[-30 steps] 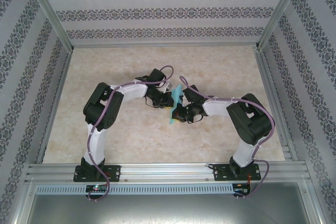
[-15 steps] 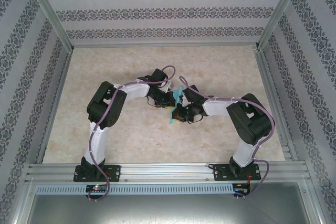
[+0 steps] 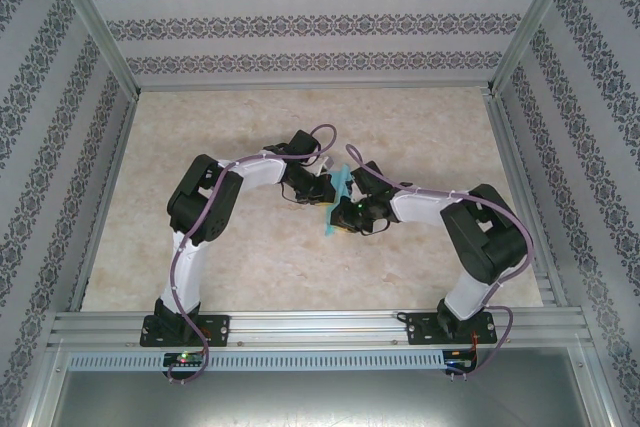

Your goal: Fold a paper plane with a square sheet of paper (pick it up from the middle)

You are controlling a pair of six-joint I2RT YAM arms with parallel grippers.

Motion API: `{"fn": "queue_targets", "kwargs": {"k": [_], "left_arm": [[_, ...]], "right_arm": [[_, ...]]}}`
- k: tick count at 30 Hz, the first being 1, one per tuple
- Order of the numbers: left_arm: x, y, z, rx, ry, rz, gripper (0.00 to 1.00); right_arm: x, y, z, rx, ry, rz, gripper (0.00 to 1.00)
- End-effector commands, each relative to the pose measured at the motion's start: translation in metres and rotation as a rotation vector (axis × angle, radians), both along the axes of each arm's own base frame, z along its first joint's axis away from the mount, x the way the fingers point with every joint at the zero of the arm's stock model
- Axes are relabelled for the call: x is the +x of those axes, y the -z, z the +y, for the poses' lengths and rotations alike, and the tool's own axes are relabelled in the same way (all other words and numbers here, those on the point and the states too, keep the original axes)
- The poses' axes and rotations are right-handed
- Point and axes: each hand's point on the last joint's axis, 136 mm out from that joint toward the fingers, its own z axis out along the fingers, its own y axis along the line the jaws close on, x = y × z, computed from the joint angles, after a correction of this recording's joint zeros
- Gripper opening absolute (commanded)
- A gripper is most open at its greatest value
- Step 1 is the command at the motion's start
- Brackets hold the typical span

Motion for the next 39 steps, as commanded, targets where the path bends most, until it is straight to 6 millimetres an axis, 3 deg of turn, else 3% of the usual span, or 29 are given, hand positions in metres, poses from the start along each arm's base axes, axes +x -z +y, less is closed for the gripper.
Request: {"fn": "queue_targets", "kwargs": {"k": [1, 6, 14, 39], "left_arm": [[-0.013, 0.051, 0.018, 0.146, 0.010, 0.048, 0.09], [-0.013, 0.055, 0.018, 0.152, 0.010, 0.053, 0.09], [-0.015, 0.059, 0.021, 0.166, 0.015, 0.059, 0.09], [-0.020, 0.070, 0.026, 0.193, 0.021, 0.075, 0.09]], "right_arm": [[0.002, -0.011, 0.002, 0.035, 0.035, -0.025, 0.14], [0.005, -0.012, 0.013, 0.107, 0.055, -0.020, 0.12], [0.000, 0.002, 0.023, 0.140, 0.044, 0.030, 0.10], [-0.009, 0.021, 0.027, 0.100, 0.018, 0.072, 0.10]]}}
